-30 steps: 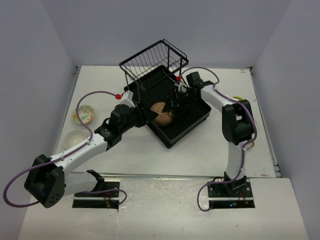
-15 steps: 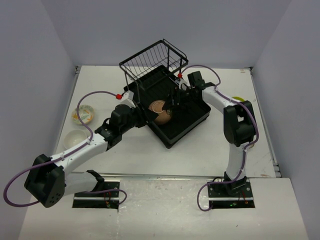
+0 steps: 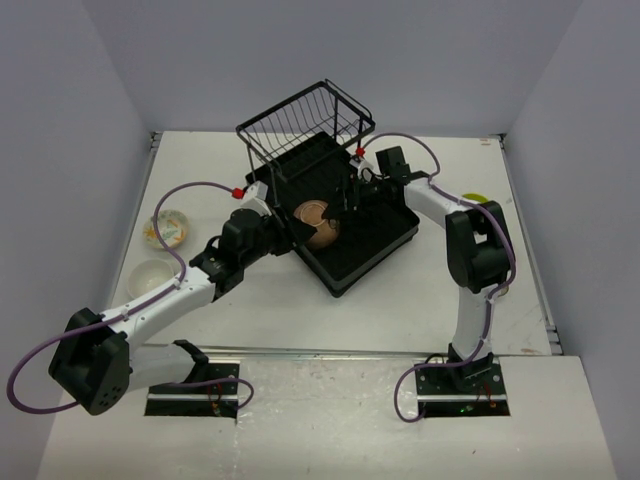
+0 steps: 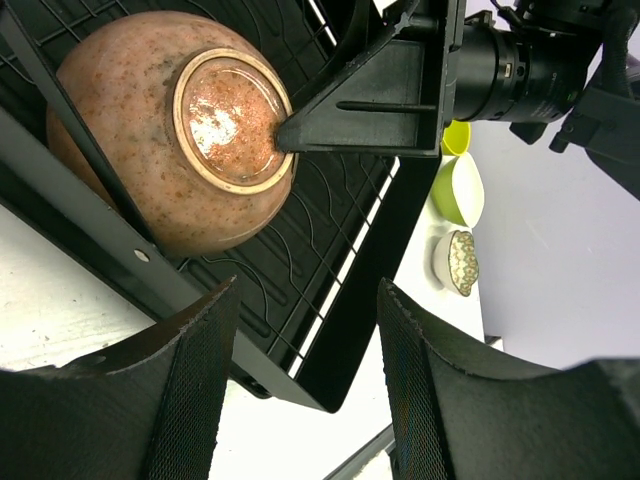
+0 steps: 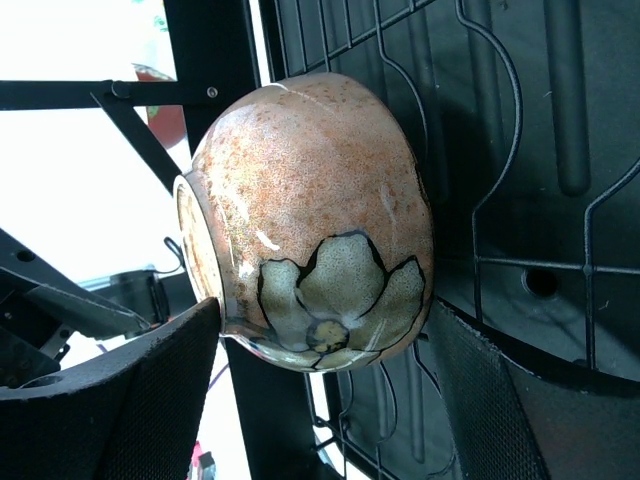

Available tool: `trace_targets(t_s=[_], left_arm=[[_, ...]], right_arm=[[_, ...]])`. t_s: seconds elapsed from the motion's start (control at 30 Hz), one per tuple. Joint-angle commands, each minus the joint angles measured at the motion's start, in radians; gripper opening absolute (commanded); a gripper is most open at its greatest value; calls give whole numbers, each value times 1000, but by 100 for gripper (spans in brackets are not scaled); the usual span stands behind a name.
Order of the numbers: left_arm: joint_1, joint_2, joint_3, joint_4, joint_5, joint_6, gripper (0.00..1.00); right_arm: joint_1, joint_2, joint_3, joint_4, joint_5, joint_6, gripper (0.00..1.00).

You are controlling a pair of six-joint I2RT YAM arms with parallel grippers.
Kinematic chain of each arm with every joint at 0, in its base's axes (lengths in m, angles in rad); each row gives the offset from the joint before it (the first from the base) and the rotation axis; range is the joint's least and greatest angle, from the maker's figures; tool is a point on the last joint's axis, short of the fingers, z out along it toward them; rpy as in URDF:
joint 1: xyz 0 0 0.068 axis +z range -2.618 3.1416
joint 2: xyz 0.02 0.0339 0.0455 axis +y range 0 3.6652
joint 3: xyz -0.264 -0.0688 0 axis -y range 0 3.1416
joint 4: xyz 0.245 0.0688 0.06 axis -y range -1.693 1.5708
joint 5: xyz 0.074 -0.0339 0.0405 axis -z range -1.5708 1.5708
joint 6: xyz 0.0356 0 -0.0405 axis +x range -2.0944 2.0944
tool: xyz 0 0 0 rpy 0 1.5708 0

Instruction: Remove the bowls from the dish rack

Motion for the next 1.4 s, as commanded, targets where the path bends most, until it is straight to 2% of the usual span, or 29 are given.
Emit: trace_targets(t_s=[0.0,0.27,0.4,0.5,0.8,1.0,1.37], left_arm=[[-5,6,31,2,-6,29,58],[-5,12,30,2,-5,29,58],[-5,12,31,4,-5,29,59],[-5,16,31,7,-5,27,58],[-5,20,23,16,-5,24,58],[-5,10,14,14,-2,24,58],[-5,3,-4,8,0,27,59]], right_arm=[[27,-48,-7,95,-210,57,80],[27,-94,-88,291,-293,147,80],[28,-88,-76,293,-317,154,82],[28,-97,-81,293,-320,148,88],[28,-64,-47,243,-323,122,88],[28,-57,-21,260,-247,131,88],[38,41,67,260,-228,169,87]])
